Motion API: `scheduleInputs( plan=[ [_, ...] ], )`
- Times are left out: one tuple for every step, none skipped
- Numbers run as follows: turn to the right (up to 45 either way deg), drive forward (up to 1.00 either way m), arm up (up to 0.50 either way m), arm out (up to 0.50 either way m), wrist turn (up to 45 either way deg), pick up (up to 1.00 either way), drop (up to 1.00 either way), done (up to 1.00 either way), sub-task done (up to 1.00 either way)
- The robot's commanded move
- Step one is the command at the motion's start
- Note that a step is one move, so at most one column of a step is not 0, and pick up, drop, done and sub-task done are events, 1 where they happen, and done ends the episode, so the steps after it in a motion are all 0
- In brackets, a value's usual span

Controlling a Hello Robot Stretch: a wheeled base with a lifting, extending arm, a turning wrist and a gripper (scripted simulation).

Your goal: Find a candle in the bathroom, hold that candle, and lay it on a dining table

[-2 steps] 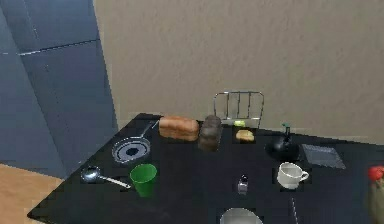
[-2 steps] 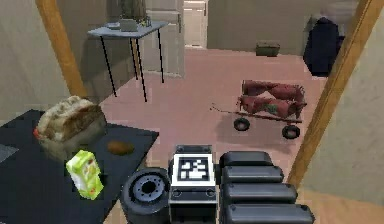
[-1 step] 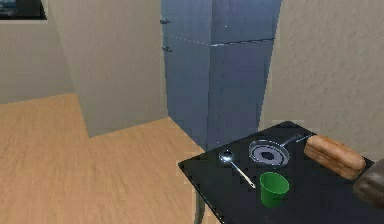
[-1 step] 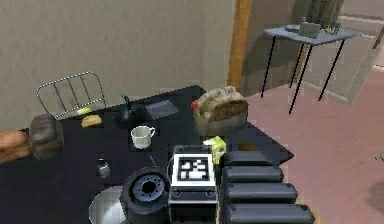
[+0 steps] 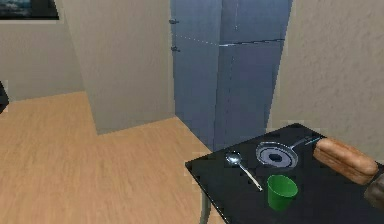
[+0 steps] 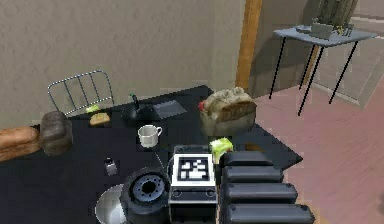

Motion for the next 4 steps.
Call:
scheduleInputs(
  plan=[
    [0.0, 0.0, 0.0, 0.48, 0.0, 0.0, 0.0, 0.0, 0.0],
    [0.0, 0.0, 0.0, 0.0, 39.0, 0.0, 0.0, 0.0, 0.0],
    [0.0, 0.0, -0.1, 0.0, 0.0, 0.0, 0.0, 0.0, 0.0],
    [0.0, 0.0, -0.32, 0.0, 0.0, 0.0, 0.0, 0.0, 0.0]
  ],
)
